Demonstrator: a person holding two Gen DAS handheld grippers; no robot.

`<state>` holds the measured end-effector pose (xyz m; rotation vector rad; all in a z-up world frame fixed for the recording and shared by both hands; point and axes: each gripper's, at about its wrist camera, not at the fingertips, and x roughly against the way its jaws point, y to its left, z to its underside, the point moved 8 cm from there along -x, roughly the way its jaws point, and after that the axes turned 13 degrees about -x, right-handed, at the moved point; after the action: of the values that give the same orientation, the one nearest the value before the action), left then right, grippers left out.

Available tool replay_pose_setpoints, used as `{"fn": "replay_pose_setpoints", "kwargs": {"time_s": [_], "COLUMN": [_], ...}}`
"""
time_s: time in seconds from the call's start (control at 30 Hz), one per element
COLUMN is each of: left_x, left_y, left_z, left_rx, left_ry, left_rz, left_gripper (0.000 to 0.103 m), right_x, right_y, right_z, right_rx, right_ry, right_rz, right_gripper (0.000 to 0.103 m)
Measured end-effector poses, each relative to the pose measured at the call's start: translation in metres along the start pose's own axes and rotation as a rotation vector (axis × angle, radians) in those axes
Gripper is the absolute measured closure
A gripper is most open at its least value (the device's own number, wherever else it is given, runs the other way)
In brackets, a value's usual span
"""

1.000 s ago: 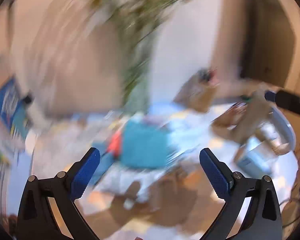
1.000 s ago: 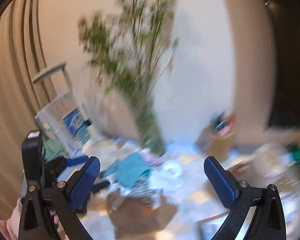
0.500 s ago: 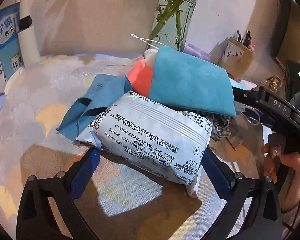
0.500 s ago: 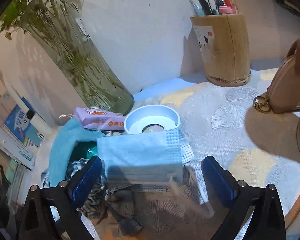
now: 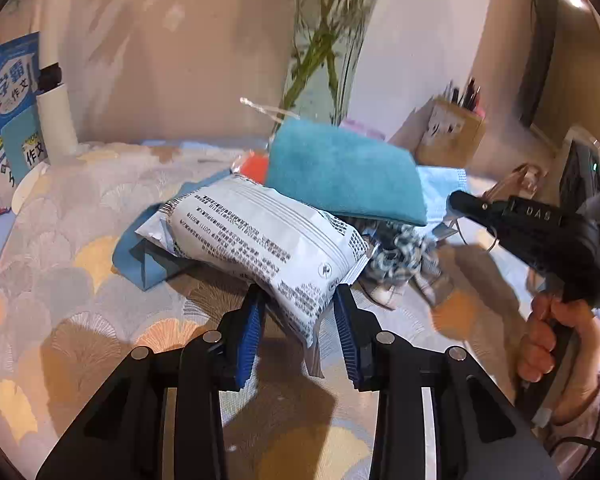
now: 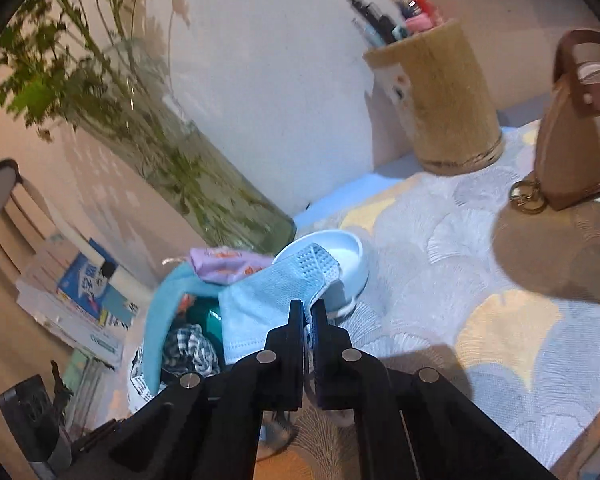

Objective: Organize soft objects
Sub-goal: 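Grasp the white printed snack bag with left tool while right tool grasps the blue face mask, then carry the bag and mask to the glass bowl and open both tools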

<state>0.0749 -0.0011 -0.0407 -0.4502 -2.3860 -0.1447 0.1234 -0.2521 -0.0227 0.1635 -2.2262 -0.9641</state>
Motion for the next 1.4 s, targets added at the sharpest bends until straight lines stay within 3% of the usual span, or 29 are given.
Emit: {"fn": "replay_pose_setpoints", "kwargs": {"time_s": [0.1,0.23,0.33,0.37,0.4,0.47,0.6,0.73,0.8,0.83,0.93,1.0,1.1,1.2,1.4], "left_x": [0.012,0.035,0.044,0.04,0.034,0.025,0.016,0.001,-0.013,-0.02,-0.026,-0.021,-0.008,0.013,0.056], "left_y": [-0.002,-0.028,-0.038,-0.036,-0.031,-0.02,0.0,0.002,0.005,0.007,0.007,0.002,-0.001,-0.005,-0.044], "left_z": [0.006,0.004,0.012,0.011,0.01,0.006,-0.011,-0.03,-0.03,-0.029,-0.025,-0.024,-0.02,-0.023,-0.068], "left_rx": [0.024,0.02,0.011,0.022,0.048,0.118,0.239,0.272,0.3,0.33,0.352,0.32,0.371,0.371,0.309], "left_ry": [-0.005,0.001,0.021,0.037,0.065,0.103,0.079,0.073,0.105,0.092,0.074,0.068,0.059,0.033,-0.061], "left_rz": [0.018,0.077,0.091,0.083,0.071,0.043,0.014,-0.005,-0.038,-0.037,-0.031,-0.046,0.011,0.011,0.072], "left_gripper": [0.074,0.088,0.086,0.082,0.066,0.06,0.024,0.02,0.024,0.049,0.059,0.062,0.062,0.062,0.062], "right_x": [0.015,0.031,0.052,0.056,0.059,0.062,0.059,0.055,0.055,0.055,0.055,0.056,0.059,0.07,0.13], "right_y": [-0.001,0.003,0.009,0.013,0.015,0.018,0.017,0.015,0.011,0.008,0.004,0.003,0.007,0.014,0.056], "right_z": [-0.004,0.002,0.004,0.007,0.01,0.018,0.027,0.028,0.027,0.027,0.026,0.026,0.025,0.019,-0.007], "right_rx": [-0.01,-0.002,0.003,0.018,0.035,0.071,0.074,0.071,0.047,0.035,0.003,-0.005,-0.001,-0.002,0.018], "right_ry": [-0.046,-0.067,-0.082,-0.082,-0.085,-0.084,-0.069,-0.064,-0.062,-0.06,-0.056,-0.056,-0.064,-0.094,-0.161], "right_rz": [-0.039,-0.042,-0.05,-0.043,-0.034,-0.015,-0.034,-0.048,-0.053,-0.057,-0.075,-0.089,-0.103,-0.121,-0.228], "right_gripper": [0.099,0.099,0.099,0.099,0.099,0.099,0.099,0.099,0.099,0.099,0.099,0.099,0.099,0.099,0.099]}}
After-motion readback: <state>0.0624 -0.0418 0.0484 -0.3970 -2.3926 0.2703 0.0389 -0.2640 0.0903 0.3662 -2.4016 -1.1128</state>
